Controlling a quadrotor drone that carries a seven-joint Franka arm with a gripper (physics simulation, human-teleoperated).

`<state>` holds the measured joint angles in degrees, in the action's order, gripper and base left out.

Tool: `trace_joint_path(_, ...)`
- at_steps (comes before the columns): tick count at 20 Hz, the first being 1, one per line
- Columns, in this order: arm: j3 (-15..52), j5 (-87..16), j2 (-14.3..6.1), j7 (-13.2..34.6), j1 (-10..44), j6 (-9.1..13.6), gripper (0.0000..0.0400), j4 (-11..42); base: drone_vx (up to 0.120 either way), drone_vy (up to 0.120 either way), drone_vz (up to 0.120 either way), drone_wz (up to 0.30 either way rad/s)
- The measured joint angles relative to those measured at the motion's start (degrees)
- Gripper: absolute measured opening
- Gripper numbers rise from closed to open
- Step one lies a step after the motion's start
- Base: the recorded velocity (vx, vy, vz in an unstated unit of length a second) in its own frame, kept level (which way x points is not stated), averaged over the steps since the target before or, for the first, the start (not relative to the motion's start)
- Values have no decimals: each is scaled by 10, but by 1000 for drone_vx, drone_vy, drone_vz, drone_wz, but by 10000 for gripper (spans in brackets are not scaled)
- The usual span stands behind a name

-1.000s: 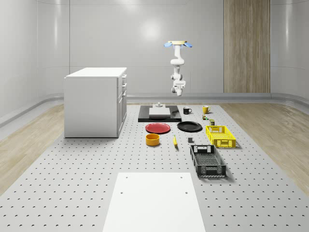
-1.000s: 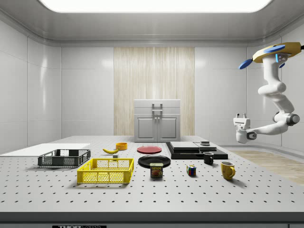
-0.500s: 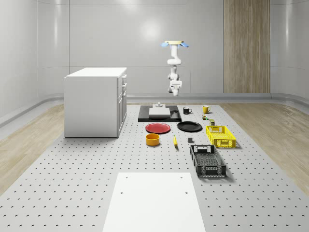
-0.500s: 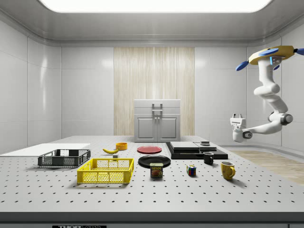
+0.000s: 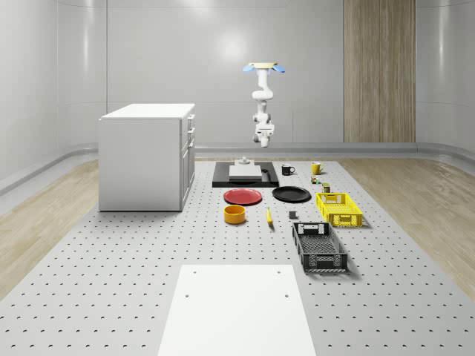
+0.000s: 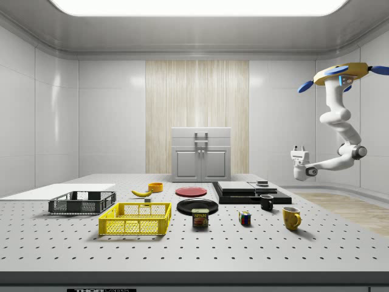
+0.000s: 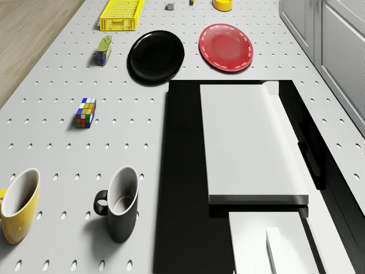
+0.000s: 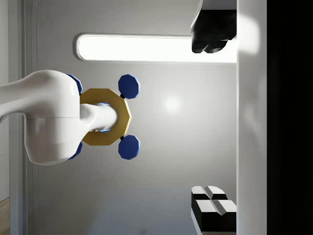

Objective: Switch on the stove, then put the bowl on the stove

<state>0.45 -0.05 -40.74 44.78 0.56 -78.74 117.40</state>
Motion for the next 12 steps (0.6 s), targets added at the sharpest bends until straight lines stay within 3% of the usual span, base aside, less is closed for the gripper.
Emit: trace_joint_path(12,12,-16,-4,2,4,-5,400,4,117,-120,0,0)
